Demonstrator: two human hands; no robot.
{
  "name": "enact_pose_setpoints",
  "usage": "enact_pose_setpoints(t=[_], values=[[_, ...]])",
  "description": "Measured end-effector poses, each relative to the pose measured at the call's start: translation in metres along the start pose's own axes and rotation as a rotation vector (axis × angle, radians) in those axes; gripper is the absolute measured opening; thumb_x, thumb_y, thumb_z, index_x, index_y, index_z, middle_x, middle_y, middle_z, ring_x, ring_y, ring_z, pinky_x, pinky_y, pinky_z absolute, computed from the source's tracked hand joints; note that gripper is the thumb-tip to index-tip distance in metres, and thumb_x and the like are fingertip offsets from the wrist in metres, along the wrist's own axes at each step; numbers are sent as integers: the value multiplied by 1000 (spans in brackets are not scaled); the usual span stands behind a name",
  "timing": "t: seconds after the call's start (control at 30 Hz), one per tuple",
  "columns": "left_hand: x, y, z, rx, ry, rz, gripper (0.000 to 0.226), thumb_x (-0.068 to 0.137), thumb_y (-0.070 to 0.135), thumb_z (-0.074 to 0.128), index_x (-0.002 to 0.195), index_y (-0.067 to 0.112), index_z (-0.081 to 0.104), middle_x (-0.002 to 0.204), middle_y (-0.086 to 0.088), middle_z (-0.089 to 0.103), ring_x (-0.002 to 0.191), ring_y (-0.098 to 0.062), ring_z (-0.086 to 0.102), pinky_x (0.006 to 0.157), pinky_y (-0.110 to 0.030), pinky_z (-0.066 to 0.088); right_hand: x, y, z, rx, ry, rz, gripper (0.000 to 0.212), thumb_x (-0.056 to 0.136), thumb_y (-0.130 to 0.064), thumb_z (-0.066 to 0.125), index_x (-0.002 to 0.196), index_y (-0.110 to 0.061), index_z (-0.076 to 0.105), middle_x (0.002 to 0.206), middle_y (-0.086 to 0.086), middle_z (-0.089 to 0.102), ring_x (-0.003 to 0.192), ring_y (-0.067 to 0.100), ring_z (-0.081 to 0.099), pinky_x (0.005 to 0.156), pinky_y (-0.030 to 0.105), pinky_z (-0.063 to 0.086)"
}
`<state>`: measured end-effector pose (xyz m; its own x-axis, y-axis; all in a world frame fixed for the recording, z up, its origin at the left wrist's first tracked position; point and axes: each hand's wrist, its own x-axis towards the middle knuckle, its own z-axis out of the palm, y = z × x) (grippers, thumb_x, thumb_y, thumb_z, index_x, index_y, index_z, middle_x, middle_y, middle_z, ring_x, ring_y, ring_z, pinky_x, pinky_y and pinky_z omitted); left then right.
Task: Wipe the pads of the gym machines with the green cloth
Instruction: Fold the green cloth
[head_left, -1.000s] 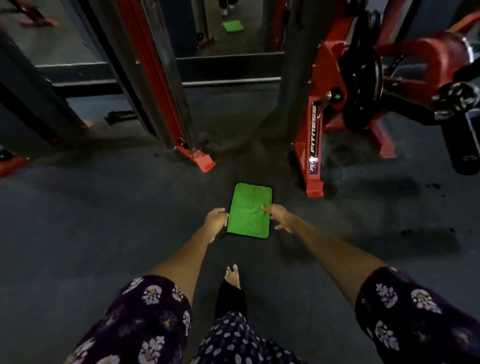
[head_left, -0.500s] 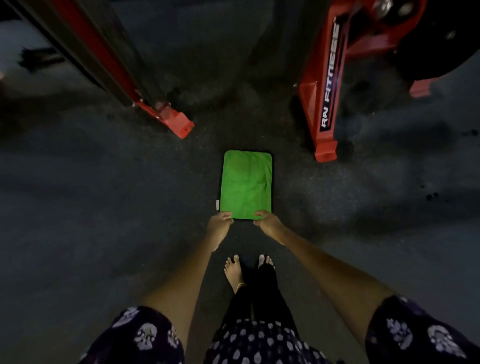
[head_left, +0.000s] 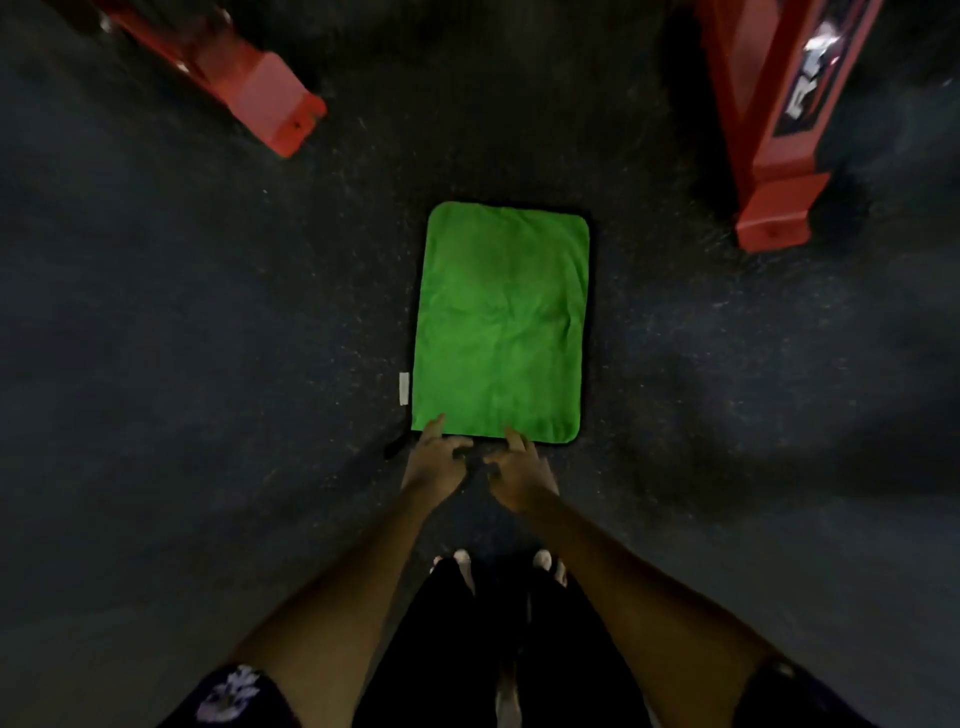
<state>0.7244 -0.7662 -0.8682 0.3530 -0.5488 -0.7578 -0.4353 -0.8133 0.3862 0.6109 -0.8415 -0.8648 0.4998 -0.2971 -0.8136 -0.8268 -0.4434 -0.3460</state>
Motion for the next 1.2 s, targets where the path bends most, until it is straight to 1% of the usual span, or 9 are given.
enact_pose_setpoints(t=[0.1, 0.27, 0.47, 0.63, 0.73, 0.83, 0.93, 1.07, 1.2], values=[[39, -20, 18, 218, -61, 51, 35, 90, 10, 50, 116, 26, 66, 159, -4, -1, 147, -25, 0, 117, -43, 14, 43, 13, 15, -192, 45, -50, 34, 95, -25, 47, 127, -20, 57, 159, 8, -7, 146, 31, -7, 113, 54, 14], [70, -42, 43, 323, -121, 48, 36, 89, 12, 51, 121, 25, 59, 159, 0, -14, 146, -24, -11, 116, -52, 12, 90, 27, 26, -326, 47, -81, 31, 96, -30, 45, 117, -17, 63, 159, 9, -7, 145, 33, -8, 114, 58, 9], [65, -45, 52, 476, -34, 49, 71, 92, 16, 50, 151, 16, 10, 158, -5, -7, 146, -24, -3, 114, -59, 7, 88, 14, 18, -194, 114, -86, 45, 91, -24, 51, 130, -1, 45, 151, 17, 18, 137, 33, 22, 112, 46, 25], [33, -4, 9, 452, 186, 165, 52, 92, 23, 51, 142, 18, 36, 148, -7, 26, 140, -24, 22, 115, -54, 3, 44, -5, -33, 71, 388, -131, 38, 88, -1, 48, 125, 7, 50, 143, 18, 34, 127, 33, 39, 105, 35, 36], [-8, 31, -33, 289, 300, 225, 44, 92, 19, 52, 135, 14, 44, 138, -7, 39, 129, -27, 38, 112, -45, 19, -8, -31, -80, 196, 499, -138, 38, 88, -2, 52, 125, 6, 53, 140, 16, 40, 127, 30, 41, 105, 32, 36], [-59, 73, -82, 11, 381, 312, 33, 90, 4, 53, 123, 7, 54, 121, -8, 46, 104, -26, 52, 89, -33, 41, -62, -63, -129, 317, 596, -112, 30, 87, -9, 59, 114, 5, 62, 131, 15, 48, 118, 28, 50, 99, 29, 39], [-123, 114, -135, -245, 373, 262, 13, 95, 5, 46, 105, 7, 53, 95, 5, 46, 82, -11, 48, 64, -15, 39, -126, -98, -183, 434, 650, -61, 20, 88, -7, 59, 103, 4, 65, 118, 11, 52, 100, 22, 57, 88, 22, 42], [-214, 159, -211, -117, 467, 298, 14, 90, 11, 51, 103, 11, 53, 99, 8, 40, 85, -17, 49, 68, -19, 42, -222, -144, -254, 480, 682, -76, 17, 83, -2, 60, 99, 5, 63, 87, -1, 50, 82, 15, 55, 69, 14, 42], [-295, 195, -284, -57, 558, 394, 24, 80, 0, 54, 104, 5, 57, 113, -8, 41, 93, -27, 53, 80, -40, 47, -313, -187, -317, 363, 665, -151, 21, 78, -2, 63, 98, 4, 64, 100, 7, 53, 96, 24, 57, 70, 19, 41]])
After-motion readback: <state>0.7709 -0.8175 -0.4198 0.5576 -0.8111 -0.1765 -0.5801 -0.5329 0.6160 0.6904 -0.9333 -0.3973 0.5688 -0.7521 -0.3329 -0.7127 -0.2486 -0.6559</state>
